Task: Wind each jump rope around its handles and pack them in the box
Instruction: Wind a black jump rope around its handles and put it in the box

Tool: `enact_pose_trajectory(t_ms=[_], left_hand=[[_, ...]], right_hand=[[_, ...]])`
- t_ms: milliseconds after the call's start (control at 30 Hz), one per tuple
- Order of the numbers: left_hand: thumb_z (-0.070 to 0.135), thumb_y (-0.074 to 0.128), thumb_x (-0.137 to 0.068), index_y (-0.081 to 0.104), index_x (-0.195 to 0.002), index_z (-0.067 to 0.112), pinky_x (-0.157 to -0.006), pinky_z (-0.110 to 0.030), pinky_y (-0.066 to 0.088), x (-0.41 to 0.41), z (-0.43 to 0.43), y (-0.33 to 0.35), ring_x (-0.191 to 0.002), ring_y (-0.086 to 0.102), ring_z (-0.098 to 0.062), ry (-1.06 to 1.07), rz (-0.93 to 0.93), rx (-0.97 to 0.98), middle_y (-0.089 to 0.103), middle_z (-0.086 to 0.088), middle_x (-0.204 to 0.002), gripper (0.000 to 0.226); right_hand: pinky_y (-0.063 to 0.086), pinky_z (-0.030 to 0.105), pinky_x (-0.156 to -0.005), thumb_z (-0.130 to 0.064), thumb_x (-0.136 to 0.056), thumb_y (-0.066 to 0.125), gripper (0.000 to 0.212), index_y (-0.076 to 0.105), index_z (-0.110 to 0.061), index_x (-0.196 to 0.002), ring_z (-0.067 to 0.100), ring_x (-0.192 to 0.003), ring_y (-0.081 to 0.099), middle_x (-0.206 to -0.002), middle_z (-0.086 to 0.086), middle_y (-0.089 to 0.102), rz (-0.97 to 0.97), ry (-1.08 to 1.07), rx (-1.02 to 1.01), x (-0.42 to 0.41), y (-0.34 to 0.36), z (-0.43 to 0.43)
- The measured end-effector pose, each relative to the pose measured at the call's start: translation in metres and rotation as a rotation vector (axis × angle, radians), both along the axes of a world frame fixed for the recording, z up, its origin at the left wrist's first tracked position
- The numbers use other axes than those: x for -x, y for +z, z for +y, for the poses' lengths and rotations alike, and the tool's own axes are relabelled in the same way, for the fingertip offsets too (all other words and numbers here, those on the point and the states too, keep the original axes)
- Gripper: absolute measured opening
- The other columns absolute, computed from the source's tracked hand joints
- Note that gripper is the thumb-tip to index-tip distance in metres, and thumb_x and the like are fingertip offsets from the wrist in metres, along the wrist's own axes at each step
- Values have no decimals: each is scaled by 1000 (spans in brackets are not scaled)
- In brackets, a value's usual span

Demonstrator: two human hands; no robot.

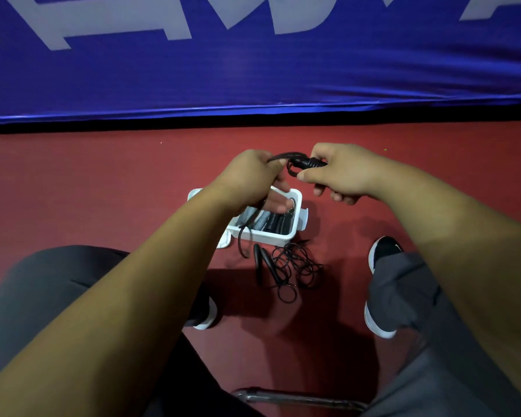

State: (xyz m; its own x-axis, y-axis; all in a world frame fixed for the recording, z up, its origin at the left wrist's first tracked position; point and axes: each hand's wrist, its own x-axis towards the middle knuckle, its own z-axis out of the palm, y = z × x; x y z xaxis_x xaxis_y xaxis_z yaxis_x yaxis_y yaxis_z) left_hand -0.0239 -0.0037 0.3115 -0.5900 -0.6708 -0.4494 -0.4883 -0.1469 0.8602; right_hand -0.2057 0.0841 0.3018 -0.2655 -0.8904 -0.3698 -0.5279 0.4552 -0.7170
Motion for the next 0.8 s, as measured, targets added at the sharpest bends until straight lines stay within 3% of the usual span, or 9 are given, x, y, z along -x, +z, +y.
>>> enact_pose_trajectory(t_ms=[100,167,233,333,467,567,700,800], left_hand=[[24,48,-112,57,-103,2,-39,-19,36,-2,-2,7,-45,45,-7,-46,212,-162,60,-7,-75,25],[30,46,-112,59,-109,1,-40,-20,24,-2,-6,9,-46,29,-7,-82,313,-228,48,-1,-68,32],[36,41,-113,63,-115,1,-46,-24,26,-1,-8,9,-52,24,-11,-50,354,-251,43,-2,-67,41],[28,36,-113,68,-122,1,-54,-28,29,-2,-10,6,-57,30,-13,-69,293,-179,52,-2,-71,43],[24,40,-113,73,-122,11,-64,-27,40,-16,-19,12,-69,45,-12,-250,12,-47,67,3,-82,37],[20,46,-112,74,-119,18,-74,-34,54,-23,-20,18,-86,63,-13,-331,-177,-56,76,3,-94,29],[12,62,-105,73,-118,13,-78,-44,59,-22,-14,10,-99,77,-15,-305,-148,-115,81,-3,-106,18],[18,73,-98,72,-112,6,-77,-43,61,-18,-6,0,-93,79,-22,-243,-112,-35,81,-7,-98,18]], right_hand=[[45,30,-46,-43,-99,72,29,60,-18,-108,21,-56,57,-89,10,78,-71,-23,-1,3,2,-1],[45,29,-45,-45,-99,72,30,60,-19,-107,20,-55,57,-90,10,78,-82,-26,-8,5,3,-1],[42,27,-44,-45,-99,73,30,60,-19,-108,18,-54,55,-88,10,76,-150,-52,1,6,1,-2],[36,25,-46,-41,-100,71,25,61,-20,-110,16,-53,51,-85,8,70,-266,-100,6,8,4,-2],[31,23,-44,-37,-102,70,29,63,-17,-120,14,-53,46,-86,6,58,-427,-75,-4,8,5,2],[28,21,-44,-40,-102,70,28,61,-18,-117,13,-54,42,-83,3,56,-530,-13,21,-1,5,6],[27,20,-44,-56,-101,65,52,60,-11,-127,12,-52,40,-79,-1,57,-562,-43,41,-14,6,6],[28,21,-45,-64,-97,65,56,64,-16,-125,12,-51,41,-78,-1,57,-497,-88,59,-20,9,5]])
